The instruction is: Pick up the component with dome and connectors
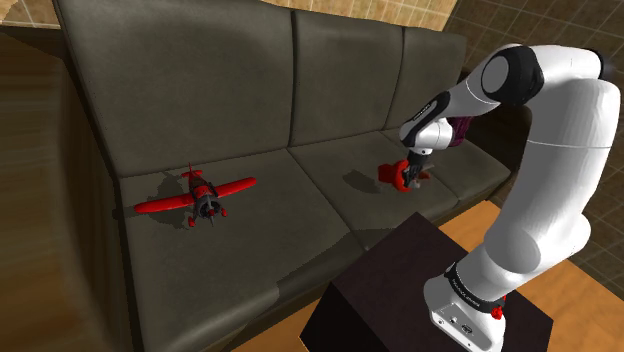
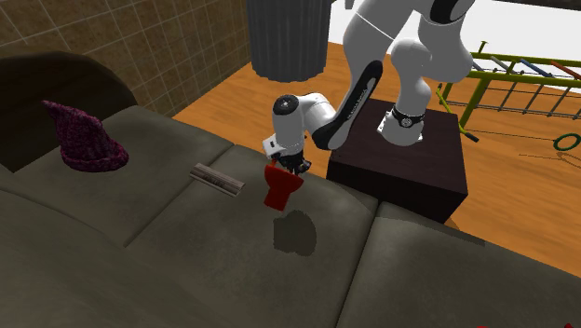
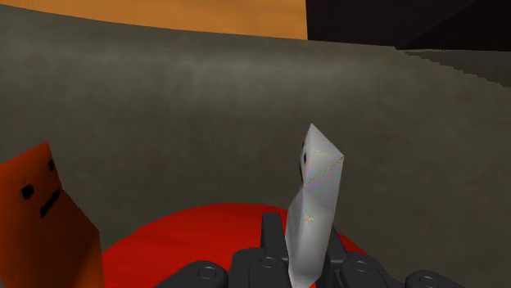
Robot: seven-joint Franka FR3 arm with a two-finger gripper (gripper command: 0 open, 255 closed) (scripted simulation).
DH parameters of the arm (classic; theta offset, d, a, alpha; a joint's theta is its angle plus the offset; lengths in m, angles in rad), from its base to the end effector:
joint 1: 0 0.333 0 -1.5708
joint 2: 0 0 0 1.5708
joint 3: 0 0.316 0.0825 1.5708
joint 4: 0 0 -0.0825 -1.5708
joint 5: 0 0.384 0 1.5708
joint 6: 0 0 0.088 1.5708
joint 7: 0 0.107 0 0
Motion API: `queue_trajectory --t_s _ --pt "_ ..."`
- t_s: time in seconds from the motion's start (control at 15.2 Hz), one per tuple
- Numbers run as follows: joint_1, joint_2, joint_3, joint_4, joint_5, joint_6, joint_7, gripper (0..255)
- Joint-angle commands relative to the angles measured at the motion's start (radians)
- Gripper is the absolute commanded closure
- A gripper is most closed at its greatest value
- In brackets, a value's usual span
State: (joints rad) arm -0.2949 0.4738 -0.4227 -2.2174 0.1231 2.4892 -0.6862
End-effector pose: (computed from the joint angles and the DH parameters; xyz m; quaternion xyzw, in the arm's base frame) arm 0.3935 -0.3569 0.1665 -0.9937 0.0541 0.0981 0.0017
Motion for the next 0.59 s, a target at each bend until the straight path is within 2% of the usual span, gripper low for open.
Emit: queue_trajectory --t_s 0.0,0.53 --pt "0.007 -0.026 -0.011 0.000 -0.013 -0.023 0.006 255" --pt "0.030 -0.102 -0.041 -0.006 -0.055 -0.089 0.027 255"
